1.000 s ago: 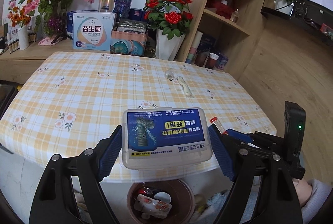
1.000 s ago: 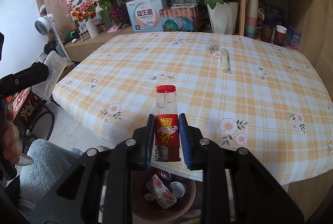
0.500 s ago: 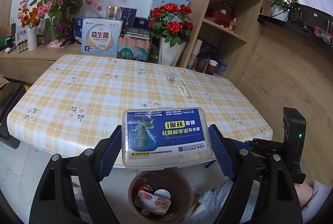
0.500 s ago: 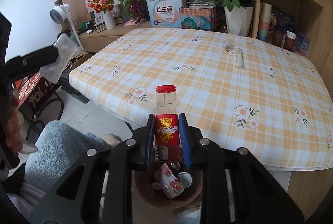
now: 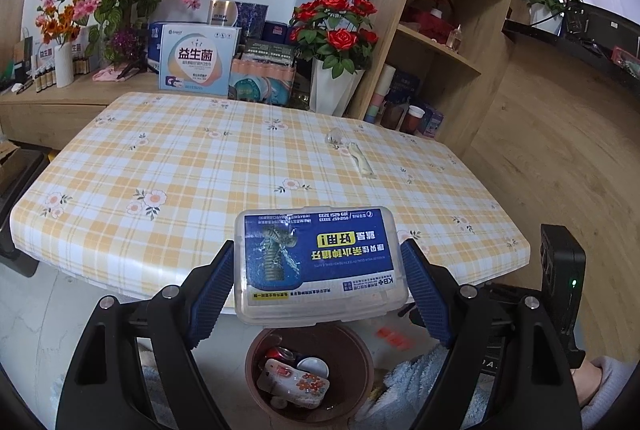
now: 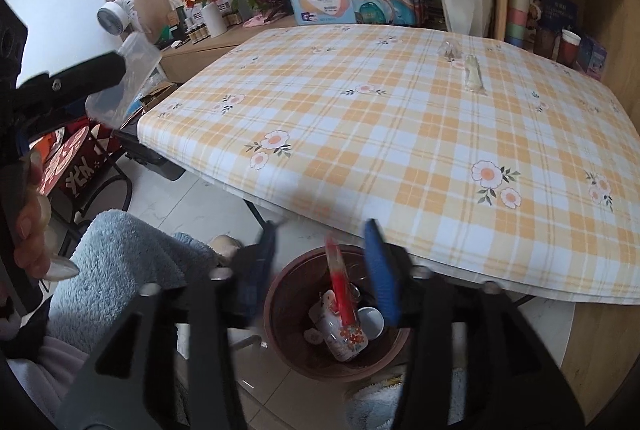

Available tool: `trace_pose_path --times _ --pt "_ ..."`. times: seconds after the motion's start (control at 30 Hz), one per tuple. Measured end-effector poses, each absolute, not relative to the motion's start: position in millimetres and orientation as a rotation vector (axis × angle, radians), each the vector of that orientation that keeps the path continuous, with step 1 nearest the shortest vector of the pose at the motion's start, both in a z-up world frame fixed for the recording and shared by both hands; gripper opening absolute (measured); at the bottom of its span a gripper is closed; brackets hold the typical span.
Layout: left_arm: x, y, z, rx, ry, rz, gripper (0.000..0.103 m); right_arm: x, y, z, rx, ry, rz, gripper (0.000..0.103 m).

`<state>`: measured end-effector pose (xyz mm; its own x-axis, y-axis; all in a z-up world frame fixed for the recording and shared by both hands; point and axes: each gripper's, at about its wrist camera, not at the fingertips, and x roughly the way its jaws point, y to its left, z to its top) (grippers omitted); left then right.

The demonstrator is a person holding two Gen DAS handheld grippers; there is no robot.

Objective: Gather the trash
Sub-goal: 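Lower the plastic box over the brown bin and open the left tool, then reach the right tool to the wrapped white utensil and grasp it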

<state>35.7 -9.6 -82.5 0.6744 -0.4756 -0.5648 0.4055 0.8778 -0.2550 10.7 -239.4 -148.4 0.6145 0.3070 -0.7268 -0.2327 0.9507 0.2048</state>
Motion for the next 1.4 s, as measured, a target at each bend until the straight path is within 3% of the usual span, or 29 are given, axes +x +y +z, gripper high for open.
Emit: trace_pose_path --times 0.1,0.17,0.27,1.17,1.4 --pt "35 -11 -87 -0.104 0.674 -0.496 0.079 12 -247 -146 0.099 0.827 0.276 0.075" --pt "35 -12 -88 -0.101 0.674 -0.488 0.079 14 -255 -142 0.104 0.802 0.232 0.092" --pt "34 -14 -92 -0.1 0.682 -0.487 0.079 16 -266 -136 0.11 0.773 0.18 0.097" --pt "15 -52 -115 -0.024 0.759 -0.581 0.079 18 -307 -95 0.098 0.679 0.059 0.097" --pt "14 -53 -117 -0.021 0.754 -0.569 0.094 19 -309 -97 0.101 0.687 0.051 0.097"
